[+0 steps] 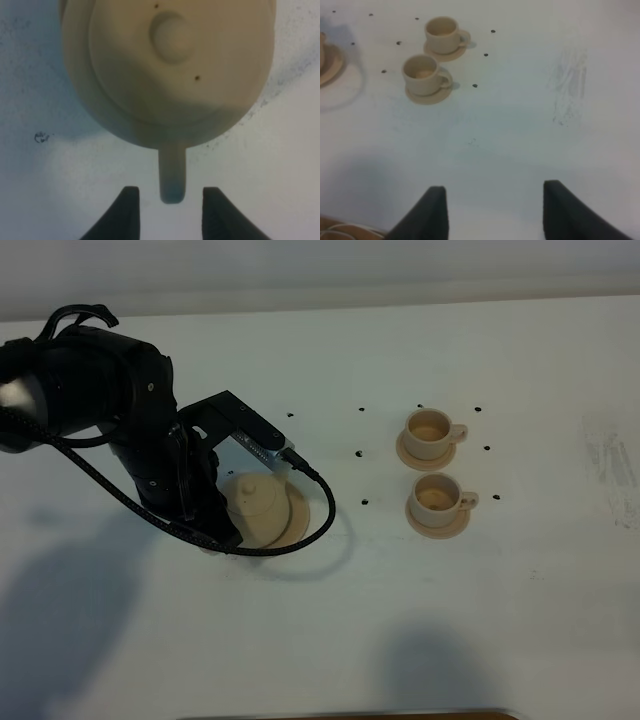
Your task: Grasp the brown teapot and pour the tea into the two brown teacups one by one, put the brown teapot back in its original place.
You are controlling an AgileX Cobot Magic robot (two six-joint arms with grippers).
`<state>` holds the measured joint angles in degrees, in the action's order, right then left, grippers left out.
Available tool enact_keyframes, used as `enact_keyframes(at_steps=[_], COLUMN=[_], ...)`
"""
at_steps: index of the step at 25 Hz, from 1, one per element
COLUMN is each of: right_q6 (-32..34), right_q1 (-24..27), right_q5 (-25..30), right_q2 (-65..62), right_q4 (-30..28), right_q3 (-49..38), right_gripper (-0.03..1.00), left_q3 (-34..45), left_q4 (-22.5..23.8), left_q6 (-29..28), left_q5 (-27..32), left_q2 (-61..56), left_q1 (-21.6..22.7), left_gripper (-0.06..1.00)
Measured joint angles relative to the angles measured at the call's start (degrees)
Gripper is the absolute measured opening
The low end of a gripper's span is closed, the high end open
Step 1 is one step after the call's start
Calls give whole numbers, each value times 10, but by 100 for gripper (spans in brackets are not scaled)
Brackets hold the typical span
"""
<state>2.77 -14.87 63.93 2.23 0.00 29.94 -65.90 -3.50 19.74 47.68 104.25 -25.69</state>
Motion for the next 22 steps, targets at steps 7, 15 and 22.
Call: enact_keyframes(at_steps=[7, 15, 22], right_q6=[0, 0, 0], right_q1=[0, 0, 0], right_q5=[0, 0, 0], right_q2=[0, 0, 0], right_q4=[0, 0, 0], right_q3=[0, 0, 0], right_gripper=[44, 44, 44], left_q3=[0, 0, 0], left_q4=[0, 0, 0], left_q6=[0, 0, 0], left_q5=[-4, -9, -10], left_q2=[8, 8, 8], left_q1=[-5, -6, -6], left_gripper=[29, 29, 29])
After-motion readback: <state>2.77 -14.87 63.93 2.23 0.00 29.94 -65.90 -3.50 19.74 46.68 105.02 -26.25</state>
